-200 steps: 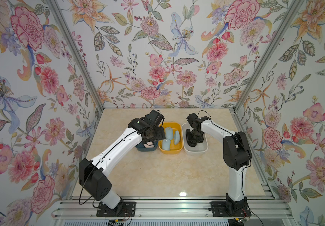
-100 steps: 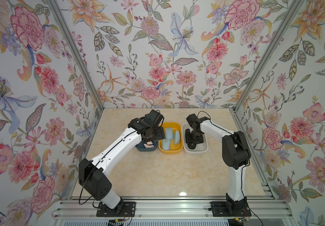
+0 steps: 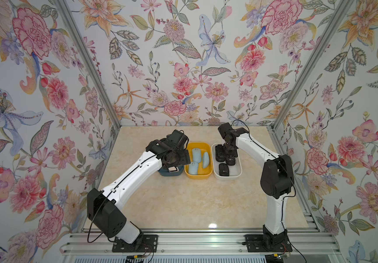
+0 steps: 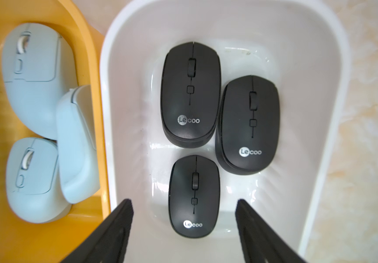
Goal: Place the mice by color into the storage box
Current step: Place the mouse in the storage box, then reset both arms
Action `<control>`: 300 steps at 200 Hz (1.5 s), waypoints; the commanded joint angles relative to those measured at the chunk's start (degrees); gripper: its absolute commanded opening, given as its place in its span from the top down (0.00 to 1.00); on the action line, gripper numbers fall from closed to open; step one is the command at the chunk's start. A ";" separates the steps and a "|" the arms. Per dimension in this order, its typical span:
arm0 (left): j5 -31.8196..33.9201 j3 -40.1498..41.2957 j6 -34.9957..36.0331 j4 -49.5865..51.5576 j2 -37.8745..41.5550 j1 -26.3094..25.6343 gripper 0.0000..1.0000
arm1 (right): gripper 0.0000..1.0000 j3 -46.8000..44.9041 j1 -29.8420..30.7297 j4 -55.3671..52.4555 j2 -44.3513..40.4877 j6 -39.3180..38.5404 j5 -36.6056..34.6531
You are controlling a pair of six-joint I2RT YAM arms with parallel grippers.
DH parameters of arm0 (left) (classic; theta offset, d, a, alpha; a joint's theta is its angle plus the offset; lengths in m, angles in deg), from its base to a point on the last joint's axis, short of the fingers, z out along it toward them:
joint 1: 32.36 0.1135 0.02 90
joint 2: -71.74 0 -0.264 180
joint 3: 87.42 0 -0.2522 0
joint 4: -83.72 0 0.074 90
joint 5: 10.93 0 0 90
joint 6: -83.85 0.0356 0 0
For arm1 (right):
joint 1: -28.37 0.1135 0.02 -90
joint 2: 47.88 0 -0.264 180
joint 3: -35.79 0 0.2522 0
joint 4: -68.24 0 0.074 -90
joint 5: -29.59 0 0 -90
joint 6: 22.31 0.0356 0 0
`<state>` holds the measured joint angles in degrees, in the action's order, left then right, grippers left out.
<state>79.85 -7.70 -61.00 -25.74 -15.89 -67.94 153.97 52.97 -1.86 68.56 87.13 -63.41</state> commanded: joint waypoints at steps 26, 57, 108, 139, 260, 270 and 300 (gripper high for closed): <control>-0.87 -0.20 3.32 0.45 2.57 2.67 0.08 | 0.24 -0.70 0.69 2.78 -14.83 -3.50 -4.41; -0.83 -0.60 6.97 0.20 2.30 4.21 0.07 | 0.22 -6.49 1.65 9.60 -24.28 -6.33 -6.06; 4.39 2.13 18.61 -4.44 4.96 7.70 0.02 | 0.16 -10.60 4.37 14.20 -31.62 -8.21 -11.97; 11.34 12.84 24.45 -14.66 11.90 10.69 0.02 | 0.13 -18.22 6.42 25.05 -37.69 -10.33 -16.00; 13.06 56.82 46.52 -69.38 28.00 28.35 0.02 | 0.01 -55.15 0.89 61.63 -51.31 -18.42 -11.52; 11.86 58.43 48.18 -73.75 25.46 29.11 0.02 | 0.01 -56.61 0.51 63.74 -51.56 -18.92 -11.58; 10.82 61.28 48.62 -85.61 17.81 31.05 0.02 | 0.01 -58.89 -0.13 68.28 -51.60 -20.86 -11.65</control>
<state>92.77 51.80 -14.99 -97.11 6.51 -38.58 96.20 53.23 59.28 18.07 68.90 -76.14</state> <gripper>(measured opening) 0.983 0.990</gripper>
